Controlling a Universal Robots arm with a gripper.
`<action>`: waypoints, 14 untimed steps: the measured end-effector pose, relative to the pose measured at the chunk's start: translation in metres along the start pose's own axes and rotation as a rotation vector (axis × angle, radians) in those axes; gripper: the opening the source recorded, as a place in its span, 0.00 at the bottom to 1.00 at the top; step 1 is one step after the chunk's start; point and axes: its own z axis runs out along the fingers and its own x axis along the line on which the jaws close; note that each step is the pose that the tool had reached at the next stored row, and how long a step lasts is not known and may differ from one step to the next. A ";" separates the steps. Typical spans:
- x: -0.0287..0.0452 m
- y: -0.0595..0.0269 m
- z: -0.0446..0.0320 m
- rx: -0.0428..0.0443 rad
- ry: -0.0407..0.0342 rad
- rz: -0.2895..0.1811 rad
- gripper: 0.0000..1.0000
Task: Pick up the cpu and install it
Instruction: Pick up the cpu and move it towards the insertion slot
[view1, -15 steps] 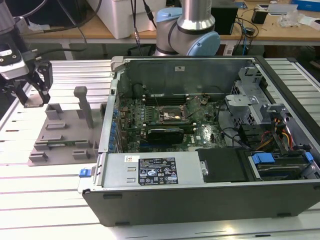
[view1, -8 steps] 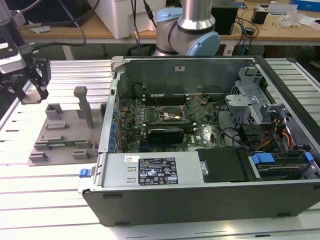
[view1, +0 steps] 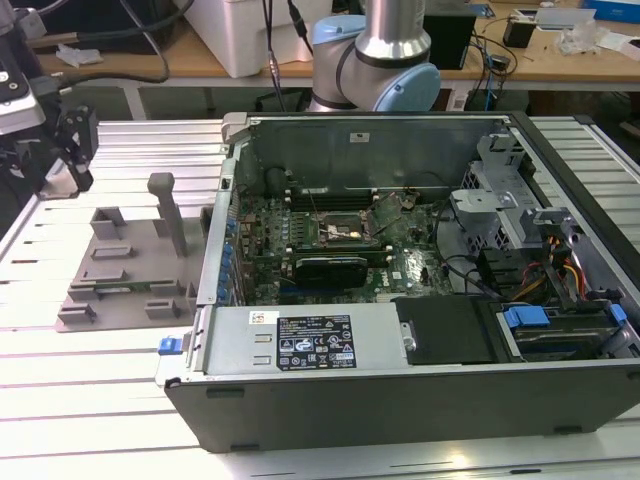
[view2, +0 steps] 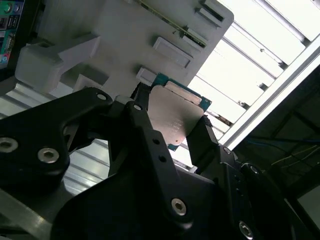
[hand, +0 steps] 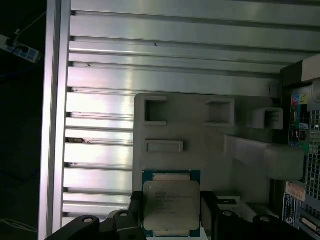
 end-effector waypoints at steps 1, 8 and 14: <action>0.0000 0.0000 -0.0017 0.0000 0.0000 0.000 0.54; -0.0002 -0.0002 -0.0139 0.0000 0.0000 0.000 0.54; -0.0005 -0.0004 -0.0256 0.0000 0.0000 0.000 0.54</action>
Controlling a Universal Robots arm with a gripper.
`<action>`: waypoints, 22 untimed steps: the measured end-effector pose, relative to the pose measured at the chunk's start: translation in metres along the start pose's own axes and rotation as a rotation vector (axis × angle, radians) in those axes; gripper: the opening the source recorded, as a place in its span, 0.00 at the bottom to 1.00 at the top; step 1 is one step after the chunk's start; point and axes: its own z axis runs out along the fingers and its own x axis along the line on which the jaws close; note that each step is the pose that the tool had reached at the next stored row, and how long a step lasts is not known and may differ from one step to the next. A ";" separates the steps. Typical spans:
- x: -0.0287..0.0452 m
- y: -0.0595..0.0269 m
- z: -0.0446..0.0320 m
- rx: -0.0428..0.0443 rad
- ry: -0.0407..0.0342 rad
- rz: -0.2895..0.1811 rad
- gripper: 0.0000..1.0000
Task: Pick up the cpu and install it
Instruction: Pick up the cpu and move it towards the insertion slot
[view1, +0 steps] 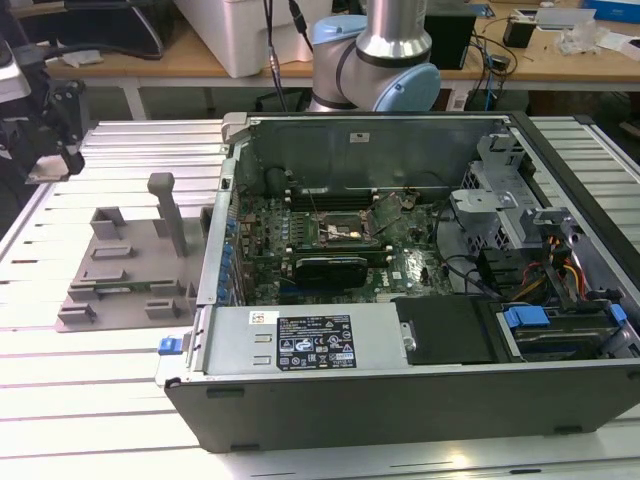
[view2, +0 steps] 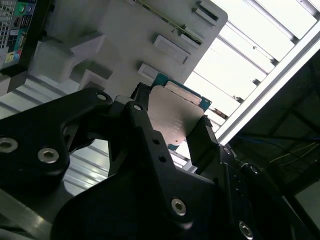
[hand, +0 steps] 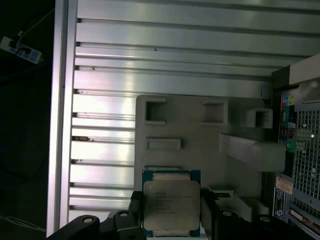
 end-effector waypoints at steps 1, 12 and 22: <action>0.0000 0.0000 -0.0018 0.0000 0.0000 0.000 0.54; -0.0003 -0.0003 -0.0186 0.0000 0.0000 0.000 0.54; -0.0007 -0.0007 -0.0369 0.0000 0.0000 0.000 0.54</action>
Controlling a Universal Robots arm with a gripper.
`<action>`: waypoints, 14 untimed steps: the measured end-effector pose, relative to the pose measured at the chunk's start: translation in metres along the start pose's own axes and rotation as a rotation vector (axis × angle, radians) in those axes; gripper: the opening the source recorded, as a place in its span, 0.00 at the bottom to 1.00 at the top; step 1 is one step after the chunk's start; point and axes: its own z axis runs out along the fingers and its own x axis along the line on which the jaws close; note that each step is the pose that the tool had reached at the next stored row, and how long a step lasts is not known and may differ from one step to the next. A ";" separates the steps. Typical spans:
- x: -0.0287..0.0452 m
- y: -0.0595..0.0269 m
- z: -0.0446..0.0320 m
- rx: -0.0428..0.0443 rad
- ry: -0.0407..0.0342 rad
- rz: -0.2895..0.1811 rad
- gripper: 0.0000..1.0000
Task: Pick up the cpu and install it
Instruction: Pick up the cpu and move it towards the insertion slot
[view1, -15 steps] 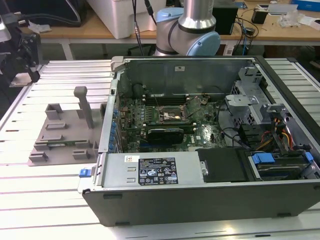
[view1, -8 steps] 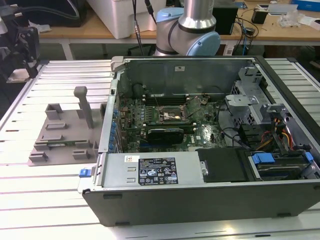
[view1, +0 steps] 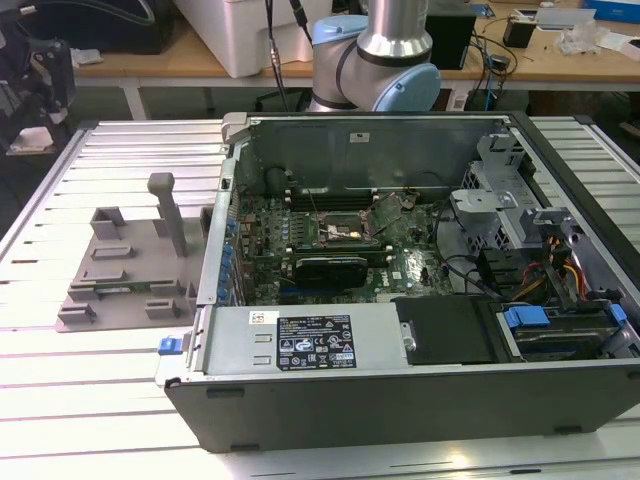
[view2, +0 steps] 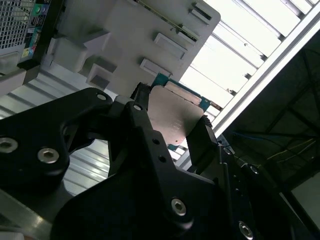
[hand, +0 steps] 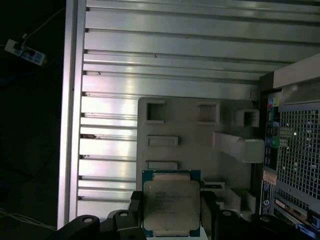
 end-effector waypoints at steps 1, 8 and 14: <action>0.0000 0.0000 -0.0012 0.0000 0.0000 0.000 0.54; -0.0002 -0.0002 -0.0111 0.0000 -0.0001 0.000 0.54; -0.0003 -0.0004 -0.0183 0.0000 0.0000 0.000 0.54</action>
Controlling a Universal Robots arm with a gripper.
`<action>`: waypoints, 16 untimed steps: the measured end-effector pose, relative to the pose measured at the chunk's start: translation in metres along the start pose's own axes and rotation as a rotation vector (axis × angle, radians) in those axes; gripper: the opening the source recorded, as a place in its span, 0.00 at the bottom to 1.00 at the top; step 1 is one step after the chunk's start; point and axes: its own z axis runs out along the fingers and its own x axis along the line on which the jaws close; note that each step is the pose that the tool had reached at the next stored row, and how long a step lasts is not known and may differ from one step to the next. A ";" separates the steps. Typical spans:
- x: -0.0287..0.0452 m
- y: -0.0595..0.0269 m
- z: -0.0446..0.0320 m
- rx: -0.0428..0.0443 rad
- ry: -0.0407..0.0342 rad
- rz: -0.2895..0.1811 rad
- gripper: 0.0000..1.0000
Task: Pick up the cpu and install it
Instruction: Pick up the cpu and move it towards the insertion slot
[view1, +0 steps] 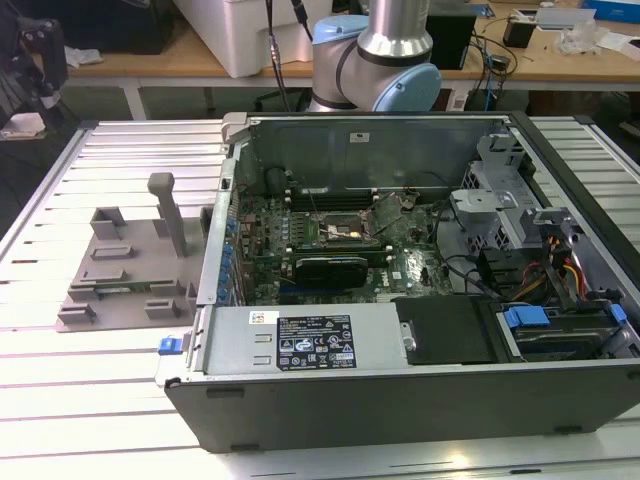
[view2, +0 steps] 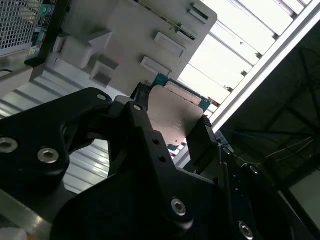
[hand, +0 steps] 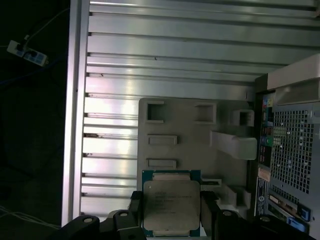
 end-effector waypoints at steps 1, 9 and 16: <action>0.0000 0.0000 -0.0016 0.0000 0.0000 0.000 0.54; -0.0002 -0.0002 -0.0107 0.0001 0.0000 0.000 0.54; -0.0003 -0.0004 -0.0178 0.0001 0.0001 0.000 0.54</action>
